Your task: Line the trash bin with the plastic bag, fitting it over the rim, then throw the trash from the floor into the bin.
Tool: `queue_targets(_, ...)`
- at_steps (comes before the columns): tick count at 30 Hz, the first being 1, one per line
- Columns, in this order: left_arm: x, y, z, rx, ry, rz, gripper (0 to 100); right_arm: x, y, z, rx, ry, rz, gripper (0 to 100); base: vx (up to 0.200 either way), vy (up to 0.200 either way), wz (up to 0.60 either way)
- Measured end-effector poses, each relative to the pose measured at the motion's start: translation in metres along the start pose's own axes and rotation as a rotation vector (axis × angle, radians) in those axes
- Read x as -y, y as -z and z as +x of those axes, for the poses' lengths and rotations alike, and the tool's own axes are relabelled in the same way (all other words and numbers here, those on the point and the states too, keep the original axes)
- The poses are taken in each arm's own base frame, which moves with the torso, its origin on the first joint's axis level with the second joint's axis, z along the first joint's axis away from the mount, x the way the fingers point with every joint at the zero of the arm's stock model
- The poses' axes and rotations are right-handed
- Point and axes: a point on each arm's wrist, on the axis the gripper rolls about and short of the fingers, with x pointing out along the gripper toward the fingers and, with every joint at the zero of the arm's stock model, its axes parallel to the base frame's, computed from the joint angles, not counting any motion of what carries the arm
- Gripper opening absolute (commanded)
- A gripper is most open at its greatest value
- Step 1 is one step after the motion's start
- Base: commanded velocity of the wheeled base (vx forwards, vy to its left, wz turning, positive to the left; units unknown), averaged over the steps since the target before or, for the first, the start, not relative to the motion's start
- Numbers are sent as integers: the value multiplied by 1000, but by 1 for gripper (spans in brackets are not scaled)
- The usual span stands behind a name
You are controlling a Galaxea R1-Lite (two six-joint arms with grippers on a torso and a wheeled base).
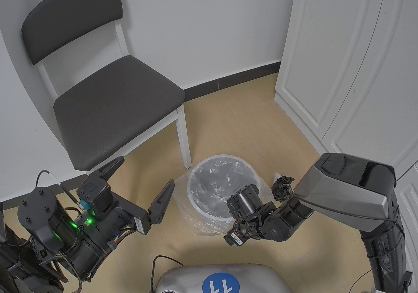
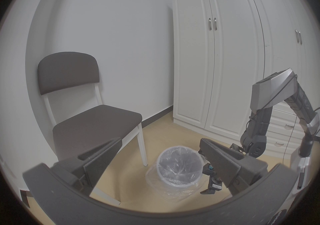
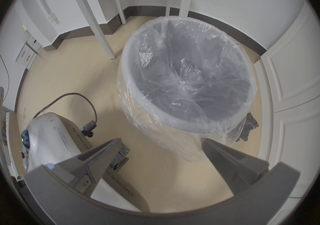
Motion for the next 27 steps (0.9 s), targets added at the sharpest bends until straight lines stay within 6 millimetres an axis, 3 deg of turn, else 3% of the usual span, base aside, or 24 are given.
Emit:
queue_targets(16, 0, 1, 0, -3, 0, 1, 100, 1, 7, 15, -12, -174, 65, 100, 0, 0, 0)
queue_targets(27, -1, -3, -2, 12, -2, -4, 100, -9, 18, -5, 79, -222, 61, 100, 0, 0, 0)
